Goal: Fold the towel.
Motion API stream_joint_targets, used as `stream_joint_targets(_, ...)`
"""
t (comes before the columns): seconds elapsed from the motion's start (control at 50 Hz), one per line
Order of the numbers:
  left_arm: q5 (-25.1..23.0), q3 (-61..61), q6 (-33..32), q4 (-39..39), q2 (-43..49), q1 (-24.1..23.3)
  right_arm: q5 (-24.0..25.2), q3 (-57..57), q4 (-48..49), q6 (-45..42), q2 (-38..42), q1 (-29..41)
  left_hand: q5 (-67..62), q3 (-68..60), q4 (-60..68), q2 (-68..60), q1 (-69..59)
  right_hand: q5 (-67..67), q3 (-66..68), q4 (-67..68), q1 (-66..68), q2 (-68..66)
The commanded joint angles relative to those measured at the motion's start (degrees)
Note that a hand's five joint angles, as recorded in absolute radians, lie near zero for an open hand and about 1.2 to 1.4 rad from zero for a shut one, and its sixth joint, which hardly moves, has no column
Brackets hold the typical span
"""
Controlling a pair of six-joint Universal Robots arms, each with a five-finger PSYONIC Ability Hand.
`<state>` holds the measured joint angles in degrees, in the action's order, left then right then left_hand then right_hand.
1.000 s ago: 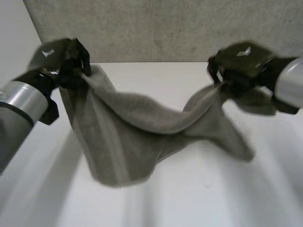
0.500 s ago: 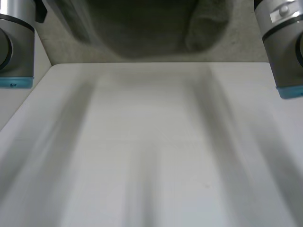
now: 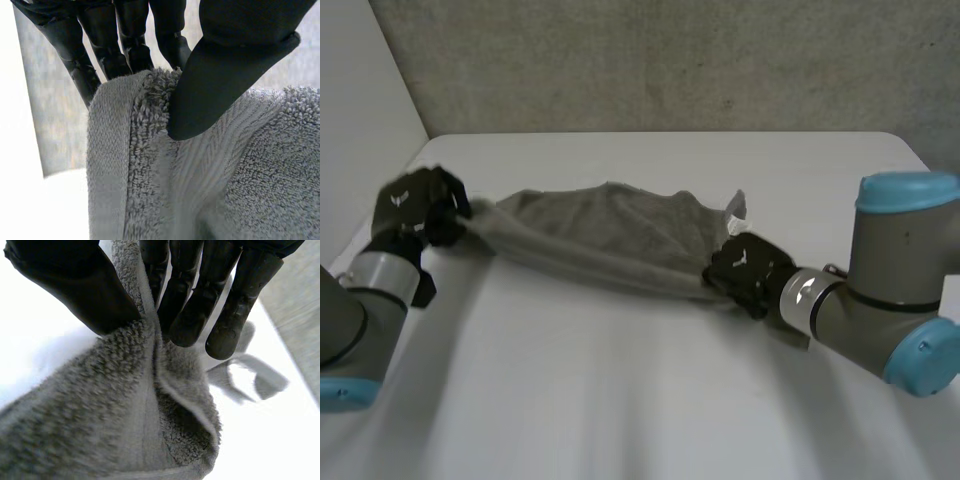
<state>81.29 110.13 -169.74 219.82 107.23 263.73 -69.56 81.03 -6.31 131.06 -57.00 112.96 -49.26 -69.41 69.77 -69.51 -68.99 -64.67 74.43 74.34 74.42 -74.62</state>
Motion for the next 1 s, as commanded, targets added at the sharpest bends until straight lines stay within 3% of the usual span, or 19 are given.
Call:
stream_joint_targets(0.02,0.1,0.6,-3.0,-6.2,-0.7,0.2,-0.4,1.3,0.6,1.0,-1.2,0.2,-20.7,-10.6,10.2,-10.5,-11.0,37.5,-37.3,-37.2,-37.2,37.5)
stream_joint_targets(0.08,0.0,0.7,-5.6,-9.5,-3.3,0.1,-0.4,2.5,1.7,3.5,-4.9,-0.2,-17.9,-7.8,7.4,-7.6,-8.2,46.8,-46.5,-46.4,-46.5,46.7)
stream_joint_targets(0.12,0.1,0.9,-7.7,-12.3,-5.2,-0.6,-0.4,3.8,3.5,7.8,-7.9,-0.6,12.2,22.4,-22.7,22.5,21.9,57.0,-56.7,-56.6,-56.7,56.9)
stream_joint_targets(0.14,0.1,0.9,-7.7,-12.3,-5.2,-0.6,-0.4,3.8,3.5,7.8,-7.9,-0.6,12.4,22.5,-22.9,22.6,22.1,57.0,-56.8,-56.7,-56.8,57.0)
stream_joint_targets(0.18,0.0,1.0,-8.7,-15.2,-7.4,-1.5,-0.3,5.4,5.1,12.6,-11.4,-0.8,31.8,42.0,-42.3,42.1,41.5,59.0,-58.8,-58.7,-58.8,59.0)
stream_joint_targets(0.24,0.0,0.9,-8.9,-17.4,-9.2,-3.1,-0.2,7.8,6.7,17.3,-15.5,-0.9,38.6,48.7,-49.1,48.8,48.3,60.0,-59.8,-59.7,-59.8,60.0)
stream_joint_targets(0.52,-1.4,-2.3,-9.6,-17.9,-13.0,-4.4,-0.6,12.7,7.5,32.7,-20.8,-8.4,38.9,49.1,-49.5,49.2,48.7,60.5,-60.3,-60.2,-60.3,60.5)
stream_joint_targets(0.64,-7.8,-6.2,-19.3,-20.1,-9.9,-4.5,-0.1,16.4,6.6,32.7,-20.6,-10.7,38.4,48.6,-49.0,48.7,48.2,60.2,-60.0,-59.9,-60.0,60.2)
stream_joint_targets(0.68,-9.3,-9.8,-26.2,-23.5,-5.0,-4.5,0.4,18.1,6.7,32.7,-20.6,-11.4,38.4,48.6,-49.0,48.7,48.2,60.0,-59.8,-59.7,-59.8,60.0)
stream_joint_targets(0.74,-9.3,-12.3,-29.6,-25.9,-2.3,-4.5,0.5,18.7,6.7,32.7,-20.6,-11.4,38.1,48.3,-48.6,48.4,47.8,60.0,-59.8,-59.7,-59.8,60.0)
stream_joint_targets(0.84,-8.1,-25.5,-38.9,-40.6,9.5,-5.0,0.6,20.5,6.7,32.6,-20.5,-11.4,37.8,47.9,-48.3,48.0,47.5,60.0,-59.8,-59.7,-59.8,60.0)
stream_joint_targets(1.0,-5.0,-41.2,-40.1,-53.9,22.0,-5.5,0.4,21.2,6.7,32.5,-20.2,-11.1,37.6,47.8,-48.1,47.9,47.3,60.0,-59.8,-59.7,-59.8,60.0)
